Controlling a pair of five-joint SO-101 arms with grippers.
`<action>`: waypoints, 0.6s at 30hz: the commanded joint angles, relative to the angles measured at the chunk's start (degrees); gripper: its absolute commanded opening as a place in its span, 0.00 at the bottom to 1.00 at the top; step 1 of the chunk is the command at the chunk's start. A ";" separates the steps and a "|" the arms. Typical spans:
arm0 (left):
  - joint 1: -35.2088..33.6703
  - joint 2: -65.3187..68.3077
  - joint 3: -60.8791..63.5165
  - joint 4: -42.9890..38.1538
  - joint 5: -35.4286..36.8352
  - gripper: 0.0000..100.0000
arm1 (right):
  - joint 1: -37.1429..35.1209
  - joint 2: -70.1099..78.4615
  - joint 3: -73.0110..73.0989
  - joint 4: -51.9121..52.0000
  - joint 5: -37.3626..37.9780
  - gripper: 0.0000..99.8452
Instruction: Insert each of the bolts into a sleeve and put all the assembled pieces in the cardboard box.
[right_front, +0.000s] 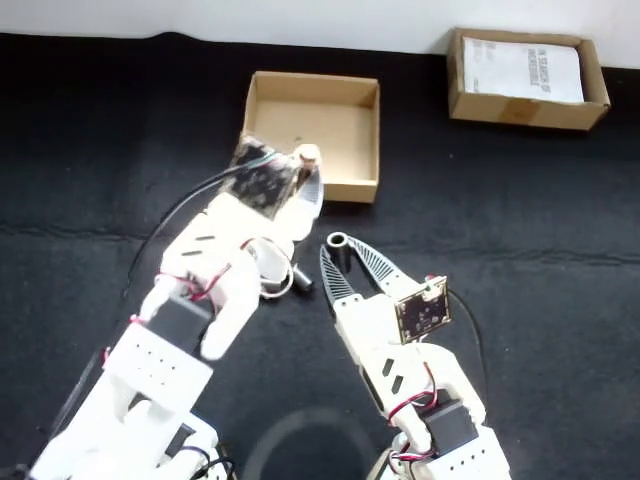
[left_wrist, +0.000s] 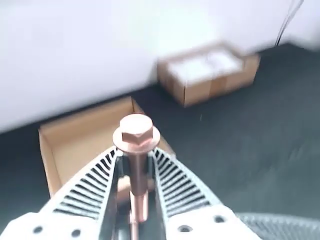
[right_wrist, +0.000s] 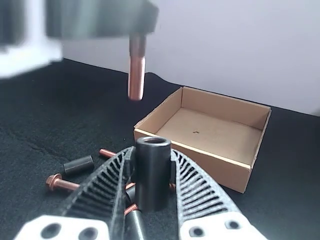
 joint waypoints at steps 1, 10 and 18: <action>4.26 -8.04 -0.40 -1.85 3.34 0.01 | -0.04 -0.75 7.52 -1.27 0.09 0.01; 9.98 -16.13 -0.13 11.25 9.41 0.01 | 0.66 -0.92 7.52 -1.27 0.09 0.01; 7.25 -16.13 5.58 9.93 10.37 0.01 | 2.77 -1.01 7.52 -1.27 0.09 0.01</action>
